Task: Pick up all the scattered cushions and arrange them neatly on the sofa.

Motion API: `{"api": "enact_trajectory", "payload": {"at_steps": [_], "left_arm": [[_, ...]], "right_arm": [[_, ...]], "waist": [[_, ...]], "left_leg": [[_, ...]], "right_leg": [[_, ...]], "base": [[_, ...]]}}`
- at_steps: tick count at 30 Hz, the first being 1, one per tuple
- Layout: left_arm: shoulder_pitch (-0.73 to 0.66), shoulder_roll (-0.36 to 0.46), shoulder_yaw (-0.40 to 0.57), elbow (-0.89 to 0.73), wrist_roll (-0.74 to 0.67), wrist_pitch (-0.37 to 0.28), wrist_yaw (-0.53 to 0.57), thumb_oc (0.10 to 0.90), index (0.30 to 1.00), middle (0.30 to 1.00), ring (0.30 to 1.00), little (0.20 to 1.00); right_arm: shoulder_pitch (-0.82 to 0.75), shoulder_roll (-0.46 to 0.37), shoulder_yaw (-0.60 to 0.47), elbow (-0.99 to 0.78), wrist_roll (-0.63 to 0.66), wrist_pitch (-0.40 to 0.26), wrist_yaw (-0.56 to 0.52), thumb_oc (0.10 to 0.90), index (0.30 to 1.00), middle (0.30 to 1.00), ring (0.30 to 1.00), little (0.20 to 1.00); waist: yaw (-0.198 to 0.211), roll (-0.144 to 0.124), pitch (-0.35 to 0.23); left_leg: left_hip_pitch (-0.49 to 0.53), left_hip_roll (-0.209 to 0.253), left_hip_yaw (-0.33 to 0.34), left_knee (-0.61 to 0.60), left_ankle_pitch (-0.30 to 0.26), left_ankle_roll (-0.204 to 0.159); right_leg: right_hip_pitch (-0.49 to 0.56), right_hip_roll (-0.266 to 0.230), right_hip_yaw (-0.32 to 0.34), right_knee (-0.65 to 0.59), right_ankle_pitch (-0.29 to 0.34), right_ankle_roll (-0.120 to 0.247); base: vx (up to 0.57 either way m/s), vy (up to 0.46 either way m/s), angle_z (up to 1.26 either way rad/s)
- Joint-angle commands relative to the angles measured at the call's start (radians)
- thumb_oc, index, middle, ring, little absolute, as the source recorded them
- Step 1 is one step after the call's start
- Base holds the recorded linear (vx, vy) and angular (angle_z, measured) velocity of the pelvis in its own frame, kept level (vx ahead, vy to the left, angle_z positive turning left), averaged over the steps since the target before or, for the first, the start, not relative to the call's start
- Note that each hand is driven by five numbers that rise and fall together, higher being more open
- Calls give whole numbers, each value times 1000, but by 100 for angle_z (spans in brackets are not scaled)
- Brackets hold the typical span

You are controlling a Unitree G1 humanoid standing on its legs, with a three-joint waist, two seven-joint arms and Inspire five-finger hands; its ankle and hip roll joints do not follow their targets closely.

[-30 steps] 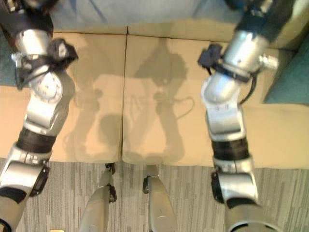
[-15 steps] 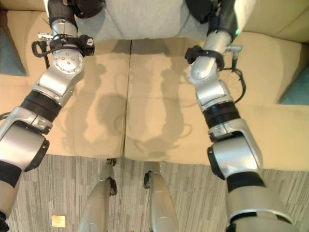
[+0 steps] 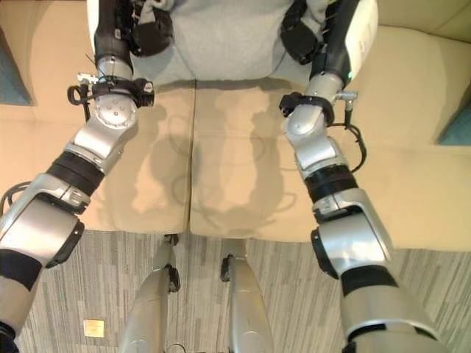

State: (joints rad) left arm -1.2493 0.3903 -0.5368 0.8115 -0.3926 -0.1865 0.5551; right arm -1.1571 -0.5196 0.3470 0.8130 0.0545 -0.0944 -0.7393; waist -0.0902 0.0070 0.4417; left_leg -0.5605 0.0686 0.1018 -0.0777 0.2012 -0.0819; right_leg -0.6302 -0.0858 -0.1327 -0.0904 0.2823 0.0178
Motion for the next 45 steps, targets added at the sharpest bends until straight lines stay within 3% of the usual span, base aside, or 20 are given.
{"api": "enact_trajectory", "payload": {"at_steps": [1, 2, 3, 4, 5, 17, 22, 27, 28, 30, 36, 41, 45], "left_arm": [[-73, -97, -19, -57, 47, -100, -38, 400, 300, 300, 300, 300], [-72, -90, -17, -28, 59, -89, -40, 403, 305, 305, 305, 305], [-76, -83, -18, -11, 66, -84, -42, 706, 759, 759, 759, 759], [-80, -74, -19, 1, 76, -78, -40, 800, 900, 900, 900, 900], [-82, -62, -15, 12, 80, -73, -40, 800, 900, 900, 900, 900], [51, 81, 95, -51, 104, -68, -23, 800, 900, 900, 900, 900], [183, 139, 208, -97, 63, -94, -16, 800, 900, 900, 900, 900], [416, 195, 312, -231, 81, -112, -54, 800, 900, 900, 900, 900], [537, 200, 340, -293, 116, -108, -84, 800, 900, 900, 900, 900], [606, 199, 358, -327, 135, -104, -98, 800, 900, 900, 900, 900], [1055, 99, 478, -459, 154, -99, -203, 800, 900, 900, 900, 900], [1273, 89, 506, -455, 205, -74, -271, 800, 900, 900, 900, 900], [1345, 37, 495, -332, 231, -43, -290, 800, 900, 900, 900, 900]], "right_arm": [[-45, 75, 38, -4, -18, -72, 13, 400, 300, 300, 300, 300], [-38, 84, 44, 21, 1, -79, 33, 420, 331, 331, 331, 331], [-42, 86, 50, 34, 14, -83, 47, 585, 578, 578, 578, 578], [-44, 86, 58, 40, 22, -86, 64, 690, 735, 735, 735, 735], [-46, 85, 66, 43, 30, -89, 78, 800, 900, 900, 900, 900], [93, 51, -9, -124, -13, -111, 97, 800, 900, 900, 900, 900], [209, -12, -91, -195, -47, -118, 102, 800, 900, 900, 900, 900], [446, -67, -243, -291, -50, -133, 120, 800, 900, 900, 900, 900], [578, -59, -300, -321, -49, -135, 147, 800, 900, 900, 900, 900], [649, -50, -327, -341, -53, -136, 161, 800, 900, 900, 900, 900], [1021, 23, -420, -367, -93, -115, 249, 800, 900, 900, 900, 900], [1181, 53, -392, -356, -142, -100, 337, 800, 900, 900, 900, 900], [1226, 88, -332, -303, -156, -102, 392, 800, 900, 900, 900, 900]], "waist": [[-24, 20, -120], [-25, 20, -116], [-26, 20, -115], [-27, 19, -113], [-27, 18, -112], [-25, 17, -133], [-22, 12, -155], [-23, 6, -182], [-26, -1, -199], [-26, -4, -211], [-28, -40, -259], [-22, -45, -287], [-16, -43, -309]], "left_leg": [[6, 27, 18, -10, -71, -60], [4, 28, 18, -10, -70, -60], [1, 29, 18, -10, -70, -60], [-1, 29, 18, -10, -69, -60], [-3, 29, 17, -10, -68, -61], [13, 31, 14, -10, -71, -62], [27, 31, 15, -10, -78, -63], [53, 31, 11, -10, -89, -63], [75, 33, 13, -10, -98, -61], [89, 35, 15, -10, -104, -60], [231, 42, 22, -10, -140, -50], [343, 34, 25, -10, -164, -33], [421, 27, 32, -10, -178, -21]], "right_leg": [[0, -18, 8, 13, -127, 147], [-4, -18, 8, 12, -125, 147], [-7, -18, 9, 12, -124, 147], [-9, -18, 9, 12, -121, 148], [-10, -19, 8, 11, -120, 148], [5, -17, 0, 10, -123, 147], [22, -16, -6, 9, -127, 147], [54, -15, -14, 8, -137, 145], [82, -17, -21, 7, -143, 146], [97, -19, -23, 6, -146, 146], [255, -23, -42, 3, -179, 145], [368, -16, -46, 3, -205, 145], [442, -10, -42, 10, -225, 140]], "base": [[0, 0, 0], [0, 0, 0], [0, 0, 0], [0, 0, 0], [0, 0, 0], [2, 1, 0], [7, 4, 0], [46, 13, 1], [97, 5, 6], [69, 9, 11], [113, -1, 9], [96, 36, 2], [50, 36, 2]]}}
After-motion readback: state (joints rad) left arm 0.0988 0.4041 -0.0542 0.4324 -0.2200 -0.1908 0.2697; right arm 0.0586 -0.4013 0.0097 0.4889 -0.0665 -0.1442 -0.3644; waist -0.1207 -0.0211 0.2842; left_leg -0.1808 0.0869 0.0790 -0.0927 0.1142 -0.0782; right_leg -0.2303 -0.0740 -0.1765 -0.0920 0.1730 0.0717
